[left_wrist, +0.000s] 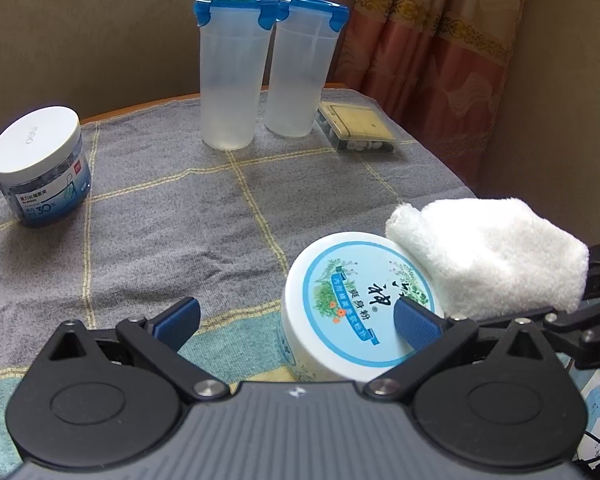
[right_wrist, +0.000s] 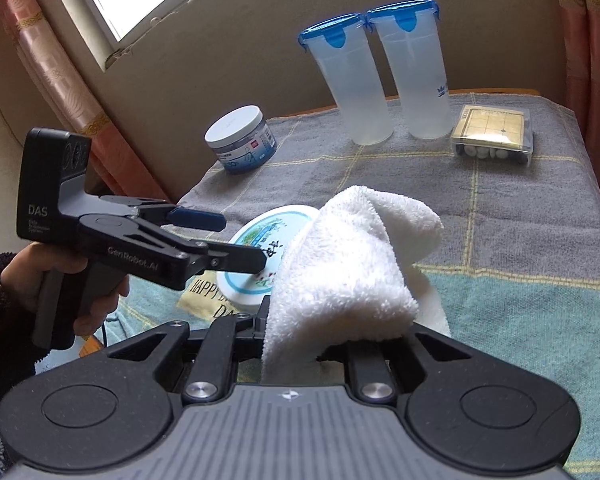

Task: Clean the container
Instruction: 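Rub the cloth along the tin side with the right tool while the left tool holds the tin, then press the white cloth against the tin side with the right tool while the left tool holds the tin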

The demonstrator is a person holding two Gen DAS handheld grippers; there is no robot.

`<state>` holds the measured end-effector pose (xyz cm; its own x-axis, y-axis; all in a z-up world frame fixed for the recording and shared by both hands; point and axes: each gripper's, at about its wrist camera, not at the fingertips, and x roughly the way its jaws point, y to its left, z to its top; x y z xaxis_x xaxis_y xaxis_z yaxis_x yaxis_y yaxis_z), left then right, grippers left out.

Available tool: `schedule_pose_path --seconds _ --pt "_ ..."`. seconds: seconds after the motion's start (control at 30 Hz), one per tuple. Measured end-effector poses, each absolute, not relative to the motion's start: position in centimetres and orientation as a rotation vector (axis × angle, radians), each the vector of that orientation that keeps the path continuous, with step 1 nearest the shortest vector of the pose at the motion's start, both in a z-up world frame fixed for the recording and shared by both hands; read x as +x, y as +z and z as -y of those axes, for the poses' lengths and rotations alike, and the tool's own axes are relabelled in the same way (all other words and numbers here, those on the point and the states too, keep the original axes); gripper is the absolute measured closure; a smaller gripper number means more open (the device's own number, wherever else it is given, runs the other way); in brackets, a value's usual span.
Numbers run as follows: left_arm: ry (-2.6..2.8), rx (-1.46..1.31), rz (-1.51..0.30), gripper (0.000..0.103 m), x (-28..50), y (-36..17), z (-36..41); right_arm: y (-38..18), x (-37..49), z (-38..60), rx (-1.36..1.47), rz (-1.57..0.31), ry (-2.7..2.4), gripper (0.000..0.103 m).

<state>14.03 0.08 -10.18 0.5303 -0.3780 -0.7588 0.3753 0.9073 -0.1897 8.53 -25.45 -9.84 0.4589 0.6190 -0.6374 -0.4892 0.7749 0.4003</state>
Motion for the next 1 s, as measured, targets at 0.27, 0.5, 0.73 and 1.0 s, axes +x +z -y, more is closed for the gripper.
schedule_pose_path --seconds 0.27,0.5,0.73,1.0 --pt "-0.448 0.005 -0.898 0.000 13.9 -10.1 0.0 -9.8 6.5 23.8 0.173 -0.879 0.762 0.083" --pt "-0.449 0.001 -0.894 0.000 13.8 -10.2 -0.1 -9.3 5.3 22.3 0.181 -0.883 0.839 0.084" --pt "-0.461 -0.017 -0.893 0.000 14.0 -10.3 -0.4 -6.8 5.2 25.9 0.158 -0.833 0.739 0.084" --pt "-0.473 -0.045 -0.899 0.000 14.2 -10.6 -0.7 -4.1 10.3 28.5 -0.019 -0.743 0.599 0.084"
